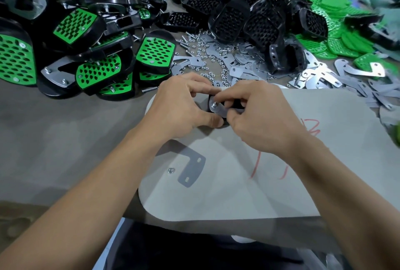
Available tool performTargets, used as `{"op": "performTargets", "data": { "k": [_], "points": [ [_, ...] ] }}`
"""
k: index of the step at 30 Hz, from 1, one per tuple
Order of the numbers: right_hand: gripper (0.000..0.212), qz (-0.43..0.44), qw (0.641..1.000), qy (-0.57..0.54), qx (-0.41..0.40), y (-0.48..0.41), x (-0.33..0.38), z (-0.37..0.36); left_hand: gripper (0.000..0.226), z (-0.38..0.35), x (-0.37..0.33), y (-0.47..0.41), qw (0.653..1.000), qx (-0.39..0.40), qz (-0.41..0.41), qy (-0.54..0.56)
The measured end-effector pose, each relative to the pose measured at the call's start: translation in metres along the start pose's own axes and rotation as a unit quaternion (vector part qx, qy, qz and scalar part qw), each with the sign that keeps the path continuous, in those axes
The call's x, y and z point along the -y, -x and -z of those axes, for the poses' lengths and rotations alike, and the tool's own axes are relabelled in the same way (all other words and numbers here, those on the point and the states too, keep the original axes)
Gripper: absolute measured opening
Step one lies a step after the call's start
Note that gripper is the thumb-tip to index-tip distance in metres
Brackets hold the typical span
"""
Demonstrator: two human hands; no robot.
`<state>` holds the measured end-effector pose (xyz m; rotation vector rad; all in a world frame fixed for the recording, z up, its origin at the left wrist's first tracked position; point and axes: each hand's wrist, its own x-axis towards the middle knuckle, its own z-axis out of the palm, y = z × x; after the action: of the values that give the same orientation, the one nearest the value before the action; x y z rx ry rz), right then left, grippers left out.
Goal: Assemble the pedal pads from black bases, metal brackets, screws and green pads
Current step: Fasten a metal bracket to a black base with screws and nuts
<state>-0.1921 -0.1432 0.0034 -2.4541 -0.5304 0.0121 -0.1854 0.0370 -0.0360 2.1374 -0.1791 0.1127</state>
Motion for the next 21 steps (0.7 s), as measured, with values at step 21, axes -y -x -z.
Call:
{"op": "performTargets", "data": {
  "k": [21],
  "points": [
    [0.034, 0.253, 0.883, 0.380, 0.106, -0.012, 0.053, 0.005, 0.059, 0.002, -0.008, 0.004, 0.999, -0.010, -0.041, -0.006]
  ]
}}
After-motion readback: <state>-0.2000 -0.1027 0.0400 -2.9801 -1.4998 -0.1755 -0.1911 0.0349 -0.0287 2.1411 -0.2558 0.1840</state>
